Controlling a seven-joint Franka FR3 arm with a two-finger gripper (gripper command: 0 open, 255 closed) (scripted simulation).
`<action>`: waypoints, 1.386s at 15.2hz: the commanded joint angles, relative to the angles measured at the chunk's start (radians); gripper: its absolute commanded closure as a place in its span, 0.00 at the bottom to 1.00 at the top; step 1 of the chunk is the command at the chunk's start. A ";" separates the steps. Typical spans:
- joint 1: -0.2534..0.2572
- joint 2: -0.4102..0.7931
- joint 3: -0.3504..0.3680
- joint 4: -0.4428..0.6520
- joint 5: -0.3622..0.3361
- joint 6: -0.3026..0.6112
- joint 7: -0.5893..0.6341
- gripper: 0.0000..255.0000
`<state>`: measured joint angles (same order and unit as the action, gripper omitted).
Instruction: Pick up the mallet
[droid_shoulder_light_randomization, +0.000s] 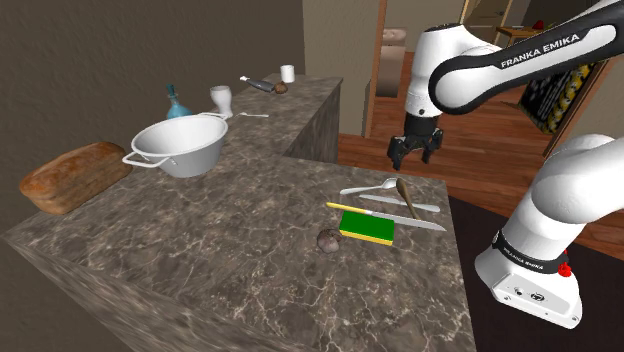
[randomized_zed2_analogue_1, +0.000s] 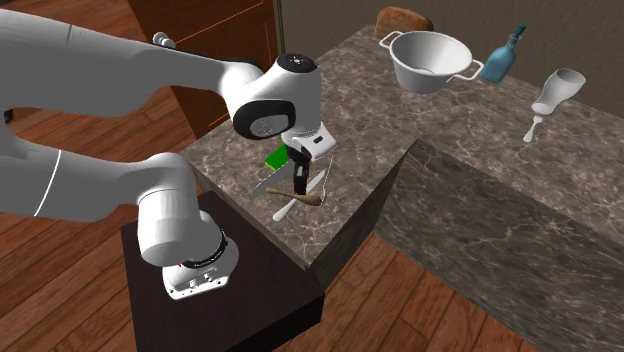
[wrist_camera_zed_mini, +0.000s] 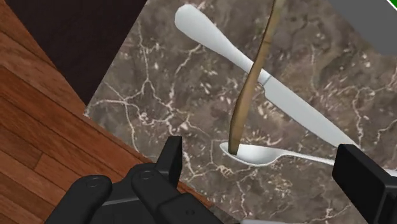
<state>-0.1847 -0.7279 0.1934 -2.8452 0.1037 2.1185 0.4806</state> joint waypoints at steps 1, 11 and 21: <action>-0.027 0.046 0.033 -0.039 0.012 0.096 0.088 0.00; -0.073 0.230 0.095 -0.119 0.020 0.368 0.193 0.00; -0.072 0.231 0.095 -0.120 0.021 0.369 0.194 1.00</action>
<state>-0.2570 -0.4968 0.2887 -2.9650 0.1247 2.4875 0.6749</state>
